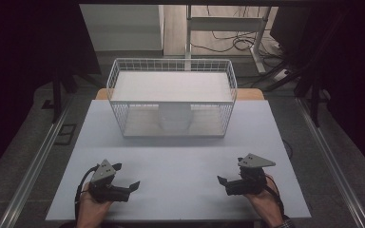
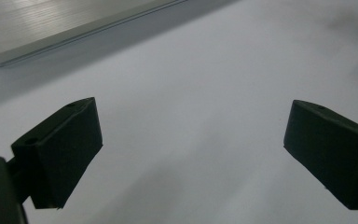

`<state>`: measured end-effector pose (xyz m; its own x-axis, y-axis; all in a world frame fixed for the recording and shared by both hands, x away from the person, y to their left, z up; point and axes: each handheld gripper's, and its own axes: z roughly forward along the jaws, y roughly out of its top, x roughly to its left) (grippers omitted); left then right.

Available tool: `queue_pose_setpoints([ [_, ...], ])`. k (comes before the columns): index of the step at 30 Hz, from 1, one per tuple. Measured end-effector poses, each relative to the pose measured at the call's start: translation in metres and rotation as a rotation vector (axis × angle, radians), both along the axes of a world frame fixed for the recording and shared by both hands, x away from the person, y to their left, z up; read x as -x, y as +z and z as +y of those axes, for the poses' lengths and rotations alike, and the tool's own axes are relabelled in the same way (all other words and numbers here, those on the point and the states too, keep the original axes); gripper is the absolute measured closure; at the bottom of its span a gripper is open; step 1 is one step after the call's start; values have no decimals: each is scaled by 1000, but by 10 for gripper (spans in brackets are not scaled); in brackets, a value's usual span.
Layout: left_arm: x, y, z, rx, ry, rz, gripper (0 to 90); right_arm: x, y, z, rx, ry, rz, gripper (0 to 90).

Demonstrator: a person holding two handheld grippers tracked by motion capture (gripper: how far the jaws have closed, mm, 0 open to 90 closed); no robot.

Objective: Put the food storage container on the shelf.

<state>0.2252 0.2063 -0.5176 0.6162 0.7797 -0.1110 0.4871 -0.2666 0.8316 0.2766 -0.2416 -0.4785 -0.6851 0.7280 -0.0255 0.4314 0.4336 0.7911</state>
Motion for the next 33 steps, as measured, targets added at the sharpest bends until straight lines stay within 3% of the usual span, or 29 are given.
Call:
queue_pose_setpoints([
  [8, 10, 0, 9, -6, 30, 4, 39, 9, -3, -13, 0, -30, -1, 0],
  [16, 19, -3, 17, -14, 52, 17, 38, 18, -15, -22, 25, -53, 22, 0],
  [22, 20, -5, 20, -11, 59, 30, 38, 22, -24, -26, 42, -56, 54, 0],
  [30, 17, -10, 20, -15, 55, 80, 33, 23, -24, -27, 35, -63, 52, 0],
  [33, 17, -10, 19, -17, 53, 81, 33, 23, -24, -26, 43, -62, 51, 0],
])
